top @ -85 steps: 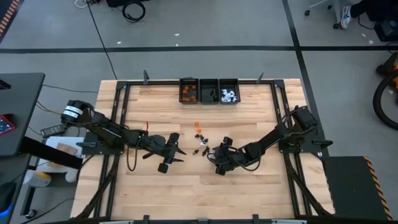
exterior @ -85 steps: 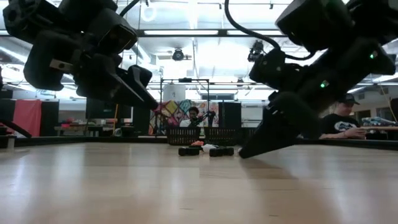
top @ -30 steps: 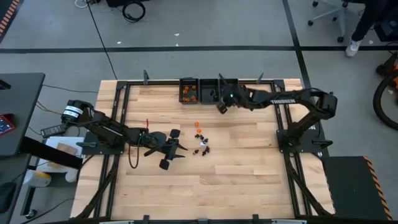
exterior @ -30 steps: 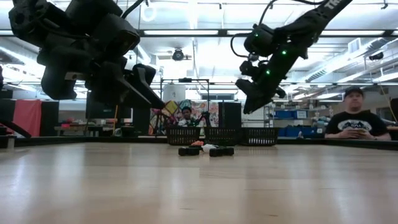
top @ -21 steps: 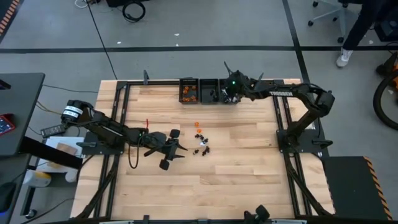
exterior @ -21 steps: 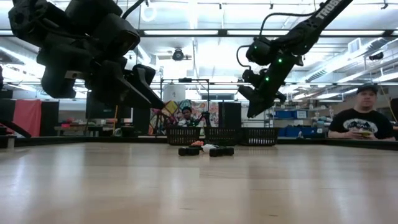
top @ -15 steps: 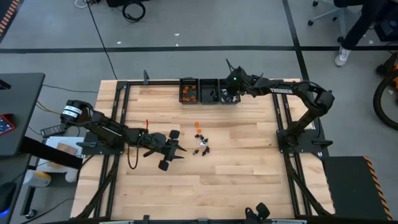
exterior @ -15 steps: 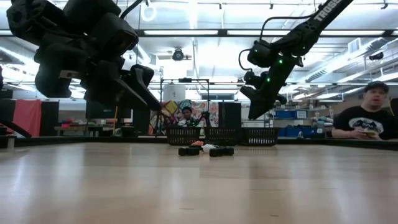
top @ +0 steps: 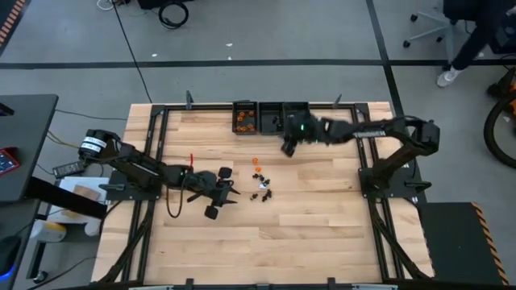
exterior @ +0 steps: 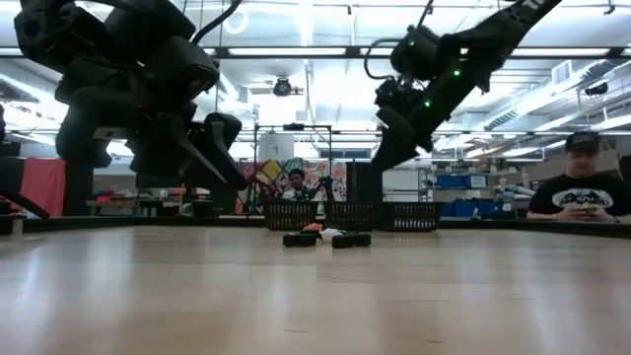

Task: Sort game pieces by color
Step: Put the white game piece into the right black basket, then put the black game piece into the center black basket

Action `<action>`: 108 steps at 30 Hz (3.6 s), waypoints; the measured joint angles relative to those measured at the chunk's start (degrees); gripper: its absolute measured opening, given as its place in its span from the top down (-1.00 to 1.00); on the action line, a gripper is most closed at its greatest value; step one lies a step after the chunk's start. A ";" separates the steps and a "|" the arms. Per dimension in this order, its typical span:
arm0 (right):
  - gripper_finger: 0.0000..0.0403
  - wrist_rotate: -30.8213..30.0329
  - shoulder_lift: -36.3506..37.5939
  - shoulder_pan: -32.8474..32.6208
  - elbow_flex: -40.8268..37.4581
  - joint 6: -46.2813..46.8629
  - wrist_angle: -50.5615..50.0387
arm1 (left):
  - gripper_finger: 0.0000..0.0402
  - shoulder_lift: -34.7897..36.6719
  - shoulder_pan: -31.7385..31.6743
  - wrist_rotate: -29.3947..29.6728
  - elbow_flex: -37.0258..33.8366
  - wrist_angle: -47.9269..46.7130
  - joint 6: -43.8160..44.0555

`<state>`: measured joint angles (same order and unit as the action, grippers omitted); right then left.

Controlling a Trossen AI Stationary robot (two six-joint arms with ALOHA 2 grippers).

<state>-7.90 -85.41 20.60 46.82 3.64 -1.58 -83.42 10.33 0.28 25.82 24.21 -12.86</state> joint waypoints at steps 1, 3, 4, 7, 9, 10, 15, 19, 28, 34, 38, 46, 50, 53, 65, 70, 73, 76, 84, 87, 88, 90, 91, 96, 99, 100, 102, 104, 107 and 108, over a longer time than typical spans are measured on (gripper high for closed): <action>0.31 0.00 -0.41 -2.12 -1.41 0.02 2.58 | 0.35 -0.01 -0.23 0.01 0.00 0.22 0.00; 0.31 0.13 -0.85 -5.85 -4.01 0.92 7.93 | 0.35 -0.02 -0.68 0.04 0.00 1.26 -0.18; 0.31 0.13 -0.75 -7.49 -5.15 1.07 10.61 | 0.35 -0.02 -0.95 0.06 0.00 1.84 -0.28; 0.30 0.02 -0.67 -11.91 -7.95 0.76 16.93 | 0.35 -0.02 -1.69 0.07 0.00 4.10 -0.33; 0.28 0.02 -1.05 -14.49 -9.41 1.20 19.66 | 0.35 -0.02 -2.15 0.08 0.00 5.84 -0.39; 0.27 0.02 -1.84 -15.74 -9.52 1.73 21.17 | 0.35 -0.03 -2.45 0.08 0.00 6.47 -0.42; 0.21 -0.37 -8.02 -20.55 -8.47 2.65 23.17 | 0.35 -0.15 -4.15 0.09 0.00 9.12 -0.75; 0.11 -1.15 -13.88 -21.89 -4.72 4.90 23.30 | 0.35 -0.20 -5.16 0.11 0.00 10.96 1.93; -0.16 -4.82 -21.59 -22.04 5.57 12.02 10.97 | 0.35 -0.20 -4.97 0.09 0.00 10.51 4.21; -0.16 -6.01 -23.29 -22.04 6.66 17.74 8.63 | 0.35 -0.20 -4.97 0.10 -0.02 7.94 1.79; -0.12 -5.95 -24.35 -22.04 6.80 18.73 8.75 | 0.35 -0.20 -4.97 0.11 0.02 7.29 1.53; 0.07 -8.71 -24.56 -22.08 6.85 14.73 8.22 | 0.35 -0.20 -4.97 0.12 0.02 7.22 1.55; 0.24 -8.81 -24.56 -22.08 6.80 13.77 8.28 | 0.35 -0.20 -4.97 0.10 0.02 7.25 1.40; 0.37 -8.80 -24.59 -22.08 6.76 12.16 8.67 | 0.35 -0.20 -4.97 0.11 0.02 7.25 1.27; 0.57 -12.56 -14.32 -22.06 6.54 8.92 -5.96 | 0.35 -0.20 -4.97 0.12 0.02 6.40 1.78; 0.57 -13.47 -7.95 -19.82 6.56 8.17 -12.68 | 0.35 -0.20 -4.81 0.10 0.02 6.00 2.86; 0.57 -12.50 -4.50 -17.58 6.56 7.82 -15.46 | 0.35 -0.20 -4.28 0.10 0.02 6.00 3.02; 0.57 -11.72 -2.53 -15.52 6.58 6.14 -15.28 | 0.35 -0.20 -3.76 0.10 0.02 6.24 3.02; 0.57 -7.15 -7.55 -6.59 7.06 -0.26 -6.12 | 0.35 -0.20 -3.61 0.10 0.00 7.75 3.04; 0.57 -6.13 -11.18 -2.89 9.94 -0.87 -6.16 | 0.35 -0.20 -3.61 0.10 0.00 7.94 3.04; 0.57 -5.60 -12.37 -1.77 11.14 -0.93 -6.34 | 0.35 -0.20 -3.61 0.10 0.00 8.08 3.04; 0.57 -4.20 -14.63 0.42 13.70 -1.28 -6.18 | 0.35 -0.20 -3.61 0.10 0.00 8.09 2.60; 0.57 -4.14 -15.67 1.32 15.07 -1.56 -6.34 | 0.35 -0.20 -3.64 0.10 0.00 8.02 2.20; 0.57 -1.49 -20.76 5.65 22.44 -2.27 -9.62 | 0.35 -0.20 -3.74 0.10 0.00 7.57 1.68; 0.57 0.06 -23.22 7.57 26.56 -1.92 -13.06 | 0.35 -0.20 -3.74 0.10 0.00 7.07 1.14; 0.57 0.52 -23.83 8.11 27.73 -1.73 -13.98 | 0.35 -0.20 -3.74 0.10 0.00 6.67 0.86; 0.56 1.30 -24.69 8.84 29.52 -1.44 -16.30 | 0.35 -0.20 -3.74 0.10 0.00 5.88 0.38; 0.53 2.19 -25.18 9.27 30.45 -1.56 -17.43 | 0.35 -0.20 -3.74 0.10 0.00 5.33 0.20; 0.47 3.38 -25.15 9.57 30.56 -1.92 -18.48 | 0.35 -0.20 -3.74 0.10 0.00 5.44 0.18; 0.45 3.81 -24.93 9.62 30.58 -2.02 -19.30 | 0.35 -0.20 -3.74 0.10 0.00 5.38 0.14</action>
<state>-4.09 -110.35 30.23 77.41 1.62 -20.88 -83.61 6.59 0.38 25.82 29.59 -12.72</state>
